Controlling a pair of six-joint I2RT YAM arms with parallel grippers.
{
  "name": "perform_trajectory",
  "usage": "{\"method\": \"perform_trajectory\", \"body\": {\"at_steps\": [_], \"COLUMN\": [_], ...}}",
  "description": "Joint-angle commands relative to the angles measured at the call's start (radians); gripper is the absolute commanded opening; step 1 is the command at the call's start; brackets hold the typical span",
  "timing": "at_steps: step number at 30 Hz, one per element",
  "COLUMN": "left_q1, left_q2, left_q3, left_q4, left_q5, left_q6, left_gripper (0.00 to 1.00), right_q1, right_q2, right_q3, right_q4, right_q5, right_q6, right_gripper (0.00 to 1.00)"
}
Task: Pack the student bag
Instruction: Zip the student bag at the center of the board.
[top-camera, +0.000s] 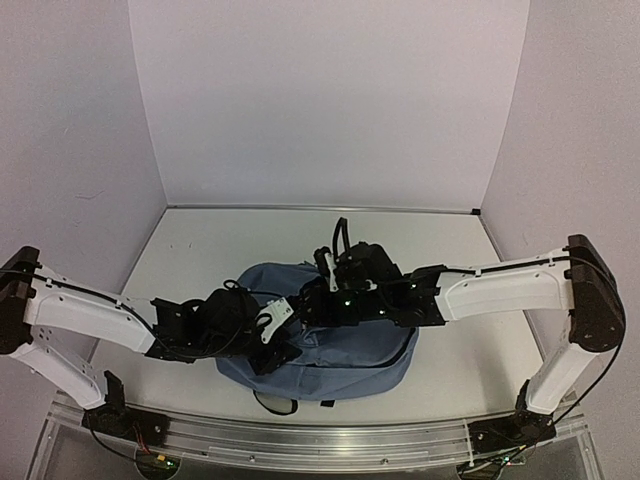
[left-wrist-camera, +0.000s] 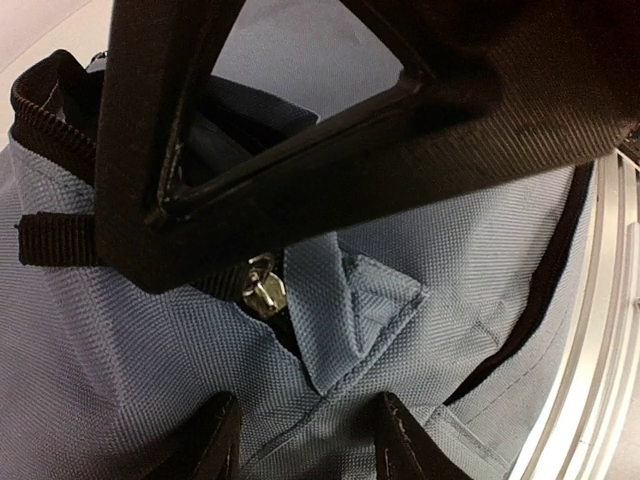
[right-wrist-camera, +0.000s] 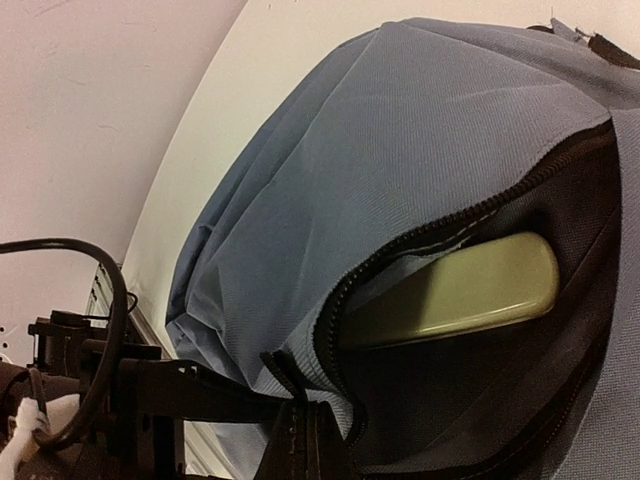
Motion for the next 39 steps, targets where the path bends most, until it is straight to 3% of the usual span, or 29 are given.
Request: {"method": "perform_trajectory", "body": {"at_steps": [1, 9, 11, 19, 29, 39], "left_q1": [-0.006, -0.006, -0.006, -0.016, -0.055, -0.082], "left_q2": [0.015, 0.04, 0.041, -0.002, -0.047, -0.025], "left_q3": [-0.029, -0.013, -0.006, 0.009, 0.022, 0.034], "left_q4": [0.141, 0.134, 0.118, 0.025, -0.131, -0.184], "left_q5": [-0.141, -0.128, -0.113, -0.043, 0.017, 0.043], "left_q6": [0.028, 0.01, 0.006, -0.014, -0.058, -0.081], "left_gripper": [0.39, 0.05, 0.01, 0.0, 0.0, 0.0], "right_q1": [-0.006, -0.006, -0.006, -0.006, -0.021, -0.04], "right_q2": [-0.003, 0.005, 0.005, -0.039, -0.104, -0.099], "right_q3": [-0.014, -0.026, -0.025, -0.016, 0.001, 0.029], "right_q4": [0.089, 0.103, 0.103, 0.102, 0.064, 0.064], "right_q5": [-0.025, -0.022, -0.02, 0.037, 0.245, 0.276], "right_q6": [0.03, 0.042, 0.039, 0.01, -0.024, -0.045], "right_gripper": [0.0, 0.0, 0.0, 0.0, 0.0, 0.0]}}
